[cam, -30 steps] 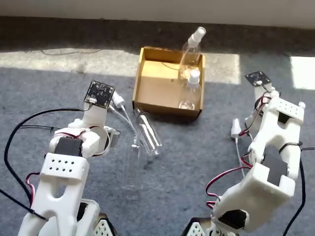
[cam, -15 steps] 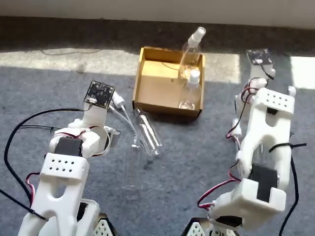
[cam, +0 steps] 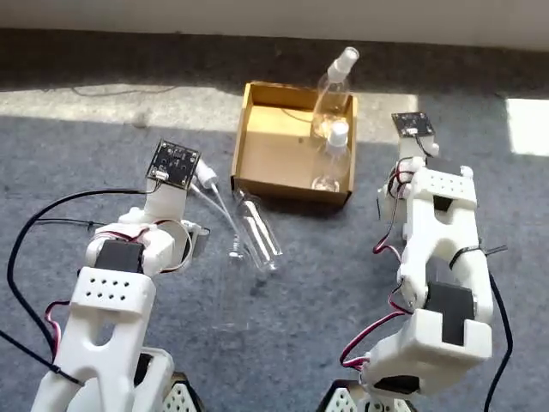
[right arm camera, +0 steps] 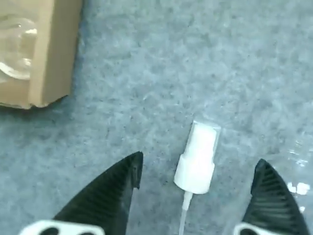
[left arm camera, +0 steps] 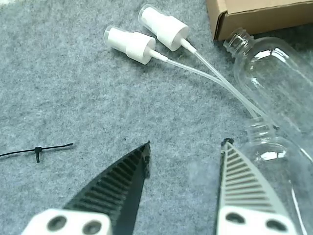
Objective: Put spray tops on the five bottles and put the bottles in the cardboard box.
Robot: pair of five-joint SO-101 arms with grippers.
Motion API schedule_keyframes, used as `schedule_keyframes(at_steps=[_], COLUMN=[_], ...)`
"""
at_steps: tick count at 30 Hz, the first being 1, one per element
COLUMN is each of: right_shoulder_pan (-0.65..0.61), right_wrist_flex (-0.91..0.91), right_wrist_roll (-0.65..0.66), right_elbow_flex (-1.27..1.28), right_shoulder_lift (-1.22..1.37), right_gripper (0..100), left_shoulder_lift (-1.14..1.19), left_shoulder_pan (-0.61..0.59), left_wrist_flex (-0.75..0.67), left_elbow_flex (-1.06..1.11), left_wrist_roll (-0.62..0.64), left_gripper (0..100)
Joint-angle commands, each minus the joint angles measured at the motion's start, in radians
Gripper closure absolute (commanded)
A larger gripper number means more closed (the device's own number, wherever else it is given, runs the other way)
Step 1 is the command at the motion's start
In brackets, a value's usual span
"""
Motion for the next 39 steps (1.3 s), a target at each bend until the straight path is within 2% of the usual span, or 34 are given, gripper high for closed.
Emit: schedule_keyframes(at_steps=[1, 10, 17, 23, 29, 34, 36, 39], right_shoulder_pan=[-0.01, -0.01, -0.008, -0.013, -0.058, -0.213, -0.305, -0.415], right_wrist_flex=[-0.022, -0.073, -0.061, 0.139, 0.143, 0.054, 0.053, 0.047], right_wrist_roll=[-0.015, -0.017, -0.048, -0.121, -0.16, -0.141, -0.106, -0.147], right_elbow_flex=[-0.008, -0.008, -0.002, -0.022, 0.099, 0.335, 0.414, 0.467], right_shoulder_lift=[0.019, 0.105, 0.104, 0.071, -0.183, -0.446, -0.483, -0.484], right_gripper=[69.3, 79.3, 99.8, 99.5, 99.5, 99.5, 99.5, 99.5], left_shoulder_lift=[-0.024, -0.024, -0.024, -0.024, -0.025, -0.025, -0.025, -0.025], left_shoulder_pan=[0.015, 0.015, 0.015, 0.015, 0.015, 0.015, 0.015, 0.015], left_wrist_flex=[-0.015, -0.015, -0.015, -0.015, -0.015, -0.015, -0.015, -0.014], left_elbow_flex=[-0.004, -0.004, -0.004, -0.004, -0.004, -0.004, -0.004, -0.004], left_wrist_roll=[-0.005, -0.005, -0.005, -0.005, -0.005, -0.005, -0.005, -0.005], left_gripper=[79, 79, 79, 79, 79, 79, 79, 79])
